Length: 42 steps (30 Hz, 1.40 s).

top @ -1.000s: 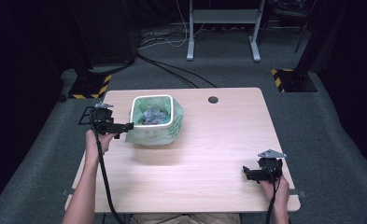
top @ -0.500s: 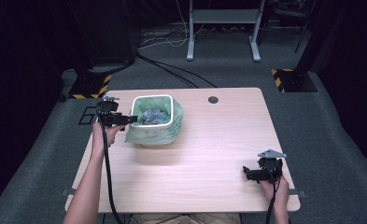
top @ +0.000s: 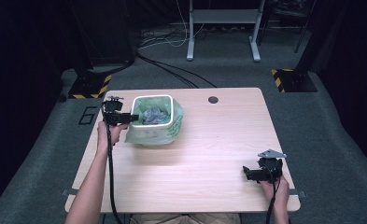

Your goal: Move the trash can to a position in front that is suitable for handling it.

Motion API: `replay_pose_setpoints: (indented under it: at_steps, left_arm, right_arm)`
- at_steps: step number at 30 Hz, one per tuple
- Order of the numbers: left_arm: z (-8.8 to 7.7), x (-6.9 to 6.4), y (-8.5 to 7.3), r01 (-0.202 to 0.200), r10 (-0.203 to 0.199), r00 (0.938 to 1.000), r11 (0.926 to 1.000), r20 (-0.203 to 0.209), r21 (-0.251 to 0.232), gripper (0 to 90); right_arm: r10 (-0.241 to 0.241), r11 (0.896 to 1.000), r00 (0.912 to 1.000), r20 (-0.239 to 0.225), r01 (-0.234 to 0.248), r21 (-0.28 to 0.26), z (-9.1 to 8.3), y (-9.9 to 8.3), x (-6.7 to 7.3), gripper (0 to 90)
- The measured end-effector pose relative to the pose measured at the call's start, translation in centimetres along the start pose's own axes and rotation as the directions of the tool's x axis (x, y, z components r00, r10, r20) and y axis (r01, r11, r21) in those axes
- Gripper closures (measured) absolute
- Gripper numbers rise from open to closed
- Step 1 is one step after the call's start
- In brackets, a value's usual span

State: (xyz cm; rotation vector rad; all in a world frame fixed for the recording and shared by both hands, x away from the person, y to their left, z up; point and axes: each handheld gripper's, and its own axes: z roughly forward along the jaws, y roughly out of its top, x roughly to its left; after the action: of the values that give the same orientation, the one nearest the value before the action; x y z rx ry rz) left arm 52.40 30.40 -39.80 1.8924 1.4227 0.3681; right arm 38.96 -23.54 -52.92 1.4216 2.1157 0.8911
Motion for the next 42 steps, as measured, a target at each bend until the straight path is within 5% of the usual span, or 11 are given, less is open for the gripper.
replay_pose_setpoints:
  at_steps: [16, 42]
  left_arm:
    - [0.4, -1.1, -0.3, 0.025, -0.026, 0.9979, 0.9995, -0.06, -0.019, 61.8]
    - [2.0, -4.3, -0.5, 0.006, -0.006, 0.9988, 1.0, -0.048, -0.003, 62.7]
  right_arm:
    - [0.0, 1.0, 1.0, 0.0, 0.0, 0.0, 0.0, 0.0, 0.0, 0.3]
    - [0.0, 1.0, 1.0, 0.0, 0.0, 0.0, 0.0, 0.0, 0.0, 0.3]
